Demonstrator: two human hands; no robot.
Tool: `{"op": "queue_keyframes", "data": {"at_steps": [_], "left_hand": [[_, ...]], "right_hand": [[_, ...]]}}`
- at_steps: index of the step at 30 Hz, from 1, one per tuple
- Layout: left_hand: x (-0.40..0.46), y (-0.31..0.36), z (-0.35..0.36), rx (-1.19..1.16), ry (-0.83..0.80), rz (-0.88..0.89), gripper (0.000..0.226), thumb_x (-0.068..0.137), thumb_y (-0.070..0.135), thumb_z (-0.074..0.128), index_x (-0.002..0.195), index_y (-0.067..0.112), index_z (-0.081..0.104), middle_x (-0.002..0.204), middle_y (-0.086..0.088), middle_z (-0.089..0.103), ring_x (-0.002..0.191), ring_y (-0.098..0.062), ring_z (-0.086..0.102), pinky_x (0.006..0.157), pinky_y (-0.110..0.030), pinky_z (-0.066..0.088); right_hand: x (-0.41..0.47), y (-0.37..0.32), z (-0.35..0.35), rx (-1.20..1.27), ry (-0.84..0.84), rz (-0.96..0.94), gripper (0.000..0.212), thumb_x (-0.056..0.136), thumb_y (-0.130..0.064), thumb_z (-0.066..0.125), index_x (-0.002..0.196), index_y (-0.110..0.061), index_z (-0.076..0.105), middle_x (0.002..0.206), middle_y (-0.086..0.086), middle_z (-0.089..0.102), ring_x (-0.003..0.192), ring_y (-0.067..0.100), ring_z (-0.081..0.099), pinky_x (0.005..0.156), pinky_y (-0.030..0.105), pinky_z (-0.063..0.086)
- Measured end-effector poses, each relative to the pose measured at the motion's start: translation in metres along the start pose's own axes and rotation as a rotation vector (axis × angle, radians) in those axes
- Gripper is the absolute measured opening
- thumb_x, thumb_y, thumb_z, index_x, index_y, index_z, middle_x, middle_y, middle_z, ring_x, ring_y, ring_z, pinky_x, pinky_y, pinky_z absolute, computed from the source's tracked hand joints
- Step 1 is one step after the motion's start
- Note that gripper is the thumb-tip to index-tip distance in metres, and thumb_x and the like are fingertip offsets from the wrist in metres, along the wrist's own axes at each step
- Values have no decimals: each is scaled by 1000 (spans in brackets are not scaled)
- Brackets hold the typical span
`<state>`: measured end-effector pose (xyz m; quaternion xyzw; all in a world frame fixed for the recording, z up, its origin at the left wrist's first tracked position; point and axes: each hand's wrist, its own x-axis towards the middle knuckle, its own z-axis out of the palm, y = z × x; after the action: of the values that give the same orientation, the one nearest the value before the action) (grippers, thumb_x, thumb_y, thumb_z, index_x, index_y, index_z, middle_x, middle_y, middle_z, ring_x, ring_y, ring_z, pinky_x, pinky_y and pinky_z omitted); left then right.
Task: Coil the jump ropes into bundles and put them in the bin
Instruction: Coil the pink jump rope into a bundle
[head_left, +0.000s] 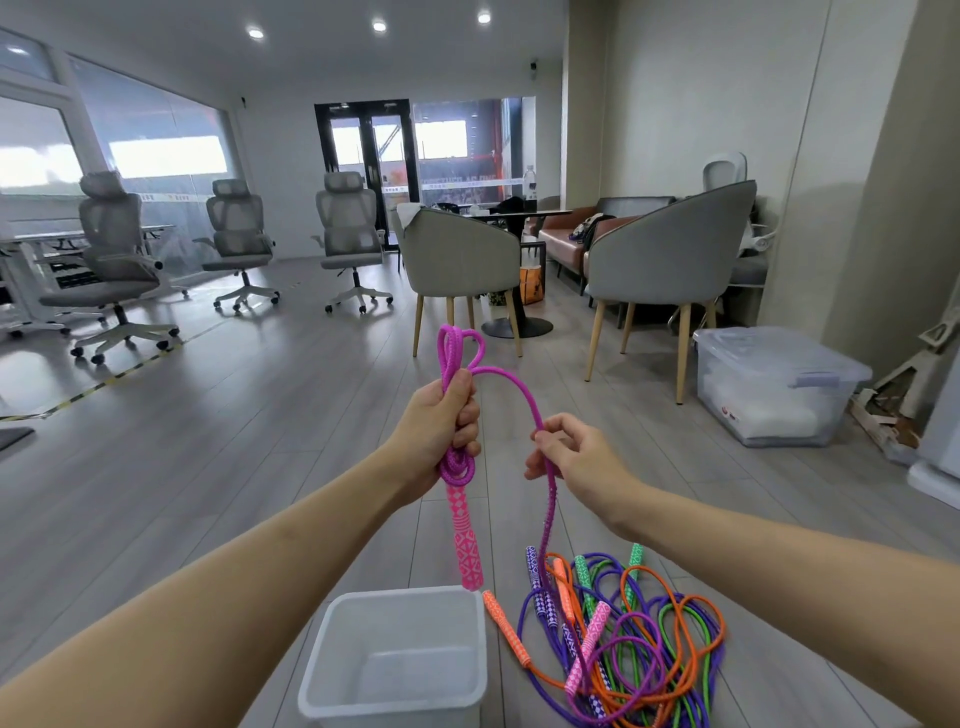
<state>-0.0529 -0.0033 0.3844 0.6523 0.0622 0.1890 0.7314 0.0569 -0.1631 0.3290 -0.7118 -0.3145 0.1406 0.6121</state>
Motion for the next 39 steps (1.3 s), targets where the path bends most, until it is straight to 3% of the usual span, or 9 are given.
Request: {"op": "queue_keyframes", "data": {"at_steps": [2, 5, 11, 17, 23, 28, 31, 35, 39], "left_hand": [[-1, -3, 1, 45, -11, -5, 27, 108, 37, 44, 98, 13, 48, 67, 3, 39, 53, -12, 34, 53, -26, 46], [-3, -7, 4, 115, -24, -8, 26, 108, 35, 44, 108, 10, 50, 67, 3, 40, 54, -12, 37, 56, -27, 48], [-8, -8, 8, 231, -74, 50, 20, 109, 31, 42, 103, 13, 45, 70, 2, 43, 56, -12, 41, 62, -30, 49], [-9, -12, 14, 293, -65, 63, 23, 109, 30, 42, 105, 9, 49, 73, 1, 47, 58, -13, 42, 61, -29, 50], [-10, -16, 16, 245, -75, 60, 31, 108, 29, 45, 128, 7, 54, 72, 2, 46, 60, -14, 40, 60, -30, 47], [-7, -18, 16, 229, -69, 56, 25, 108, 30, 45, 108, 7, 56, 76, -1, 48, 59, -11, 45, 62, -30, 49], [-5, -21, 19, 216, -63, 59, 28, 109, 28, 44, 115, 4, 58, 75, -1, 50, 59, -11, 45, 61, -30, 49], [2, -22, 18, 229, 34, 40, 23, 109, 29, 43, 105, 9, 53, 72, -1, 49, 58, -12, 46, 63, -33, 47], [16, -15, 1, 36, 284, 19, 23, 109, 33, 43, 103, 12, 53, 81, -5, 61, 66, -16, 59, 64, -32, 54]], "right_hand": [[-1, -8, 3, 104, 60, -22, 13, 108, -23, 52, 110, -17, 63, 82, 8, 65, 66, 21, 64, 71, 36, 58], [3, -16, 11, 176, 143, -19, 17, 108, -30, 52, 113, -25, 67, 82, 3, 55, 60, 14, 45, 49, 28, 42], [4, -27, 19, 307, 205, 59, 18, 106, -17, 55, 121, -22, 65, 85, 5, 59, 58, 12, 44, 47, 26, 39], [1, -33, 20, 359, 292, 13, 5, 99, -16, 68, 103, -13, 70, 83, 8, 69, 54, 12, 49, 48, 25, 40], [4, -33, 23, 258, 206, -21, 34, 103, -3, 52, 123, -20, 73, 74, 4, 64, 65, 14, 54, 59, 27, 48], [-3, -34, 23, 236, 177, -79, 14, 96, -7, 70, 106, -17, 74, 84, 6, 72, 72, 12, 66, 55, 26, 48], [-4, -34, 26, 333, 178, -63, 13, 92, -4, 74, 98, -7, 64, 81, 10, 71, 67, 16, 68, 52, 25, 49], [-1, -31, 24, 292, 125, -23, 18, 91, -10, 77, 99, -6, 61, 74, 9, 67, 60, 16, 62, 50, 27, 48], [-6, -22, 19, 114, -94, 6, 12, 100, -17, 66, 108, -9, 63, 72, 5, 67, 53, 17, 56, 49, 29, 44]]}}
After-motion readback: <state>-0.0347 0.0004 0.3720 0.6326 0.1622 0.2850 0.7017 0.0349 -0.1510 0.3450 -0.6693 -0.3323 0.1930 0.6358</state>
